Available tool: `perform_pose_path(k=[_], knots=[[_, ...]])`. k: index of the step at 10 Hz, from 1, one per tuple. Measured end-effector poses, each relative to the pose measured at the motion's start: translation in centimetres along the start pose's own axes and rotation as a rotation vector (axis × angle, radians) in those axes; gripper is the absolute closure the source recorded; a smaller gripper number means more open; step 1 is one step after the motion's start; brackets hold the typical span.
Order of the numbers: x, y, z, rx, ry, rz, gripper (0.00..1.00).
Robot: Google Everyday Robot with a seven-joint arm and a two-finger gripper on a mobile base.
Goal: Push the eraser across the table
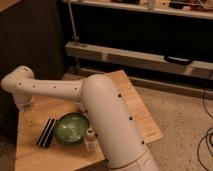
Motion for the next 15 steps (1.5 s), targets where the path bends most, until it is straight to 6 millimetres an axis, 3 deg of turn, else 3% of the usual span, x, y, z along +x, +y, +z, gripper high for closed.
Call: perform_pose_path(k=[10, 12, 15], knots=[[0.3, -0.7, -0.2, -0.032, -0.005, -0.028, 0.20], [0.7, -3.7, -0.9, -0.092, 0.042, -0.059, 0.22], [0.9, -9.3, -1.2, -0.140, 0.166, -0.098, 0.51]])
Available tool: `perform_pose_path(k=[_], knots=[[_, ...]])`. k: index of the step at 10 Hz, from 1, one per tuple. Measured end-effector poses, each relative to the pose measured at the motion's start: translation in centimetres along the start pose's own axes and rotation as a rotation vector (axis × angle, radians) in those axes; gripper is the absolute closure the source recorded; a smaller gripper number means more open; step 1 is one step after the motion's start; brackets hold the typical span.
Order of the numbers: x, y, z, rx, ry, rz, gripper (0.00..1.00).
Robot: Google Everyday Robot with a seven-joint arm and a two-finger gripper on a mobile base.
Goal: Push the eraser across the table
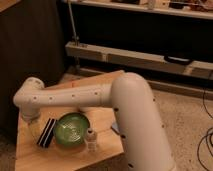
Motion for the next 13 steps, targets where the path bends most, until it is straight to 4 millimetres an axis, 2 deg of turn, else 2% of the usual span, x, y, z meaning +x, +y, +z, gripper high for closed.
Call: perform_pose_path(k=[2, 4, 5, 7, 9, 10, 13], knots=[[0.3, -1.2, -0.1, 0.009, 0.058, -0.024, 0.72], [1.8, -0.6, 0.6, 0.055, 0.033, -0.067, 0.92], [2.8, -0.1, 1.4, 0.086, 0.005, -0.084, 0.98], [3.4, 0.3, 2.9, 0.127, -0.035, -0.072, 1.00], [3.0, -0.9, 3.6, 0.155, -0.059, -0.046, 1.00], [2.7, -2.1, 3.6, 0.163, -0.068, -0.037, 1.00], [2.1, -8.0, 2.5, 0.210, -0.099, -0.017, 1.00]])
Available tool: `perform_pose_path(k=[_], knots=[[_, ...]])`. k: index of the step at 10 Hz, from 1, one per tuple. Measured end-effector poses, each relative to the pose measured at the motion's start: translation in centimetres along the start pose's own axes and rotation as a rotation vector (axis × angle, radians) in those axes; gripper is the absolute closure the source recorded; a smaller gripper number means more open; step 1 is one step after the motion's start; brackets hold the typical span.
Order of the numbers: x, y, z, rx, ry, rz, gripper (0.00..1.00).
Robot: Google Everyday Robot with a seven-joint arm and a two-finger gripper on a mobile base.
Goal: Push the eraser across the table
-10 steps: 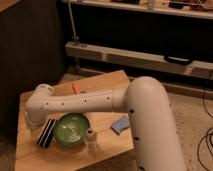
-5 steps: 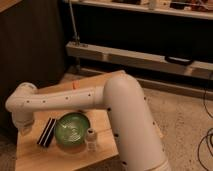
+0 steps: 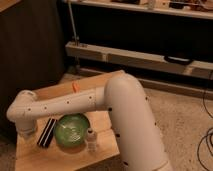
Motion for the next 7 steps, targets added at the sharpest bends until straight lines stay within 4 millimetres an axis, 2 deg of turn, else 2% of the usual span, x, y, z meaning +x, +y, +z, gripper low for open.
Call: perform_pose_path(k=[2, 4, 7], knots=[[0.9, -3.3, 1.9, 0.060, -0.015, 0.015, 1.00], [0.1, -5.0, 3.9, 0.093, -0.021, 0.038, 1.00], [-0.9, -4.7, 4.4, 0.076, -0.027, 0.065, 1.00]])
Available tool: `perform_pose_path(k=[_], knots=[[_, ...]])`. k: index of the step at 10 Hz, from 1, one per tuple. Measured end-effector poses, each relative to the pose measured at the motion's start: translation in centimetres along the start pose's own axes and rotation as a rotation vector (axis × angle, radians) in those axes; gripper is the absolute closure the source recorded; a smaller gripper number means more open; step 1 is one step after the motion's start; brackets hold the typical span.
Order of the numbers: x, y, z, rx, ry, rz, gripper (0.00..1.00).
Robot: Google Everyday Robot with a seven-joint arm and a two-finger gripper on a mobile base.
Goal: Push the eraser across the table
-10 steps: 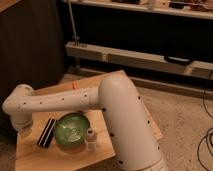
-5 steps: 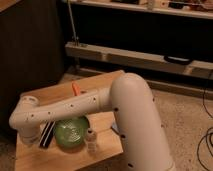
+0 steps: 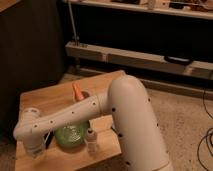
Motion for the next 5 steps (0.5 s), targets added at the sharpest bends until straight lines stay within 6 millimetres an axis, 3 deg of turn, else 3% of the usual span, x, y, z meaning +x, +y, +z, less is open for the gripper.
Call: perform_pose_path(k=[5], knots=[[-1.2, 2.4, 0.1, -0.042, -0.023, 0.039, 1.00]])
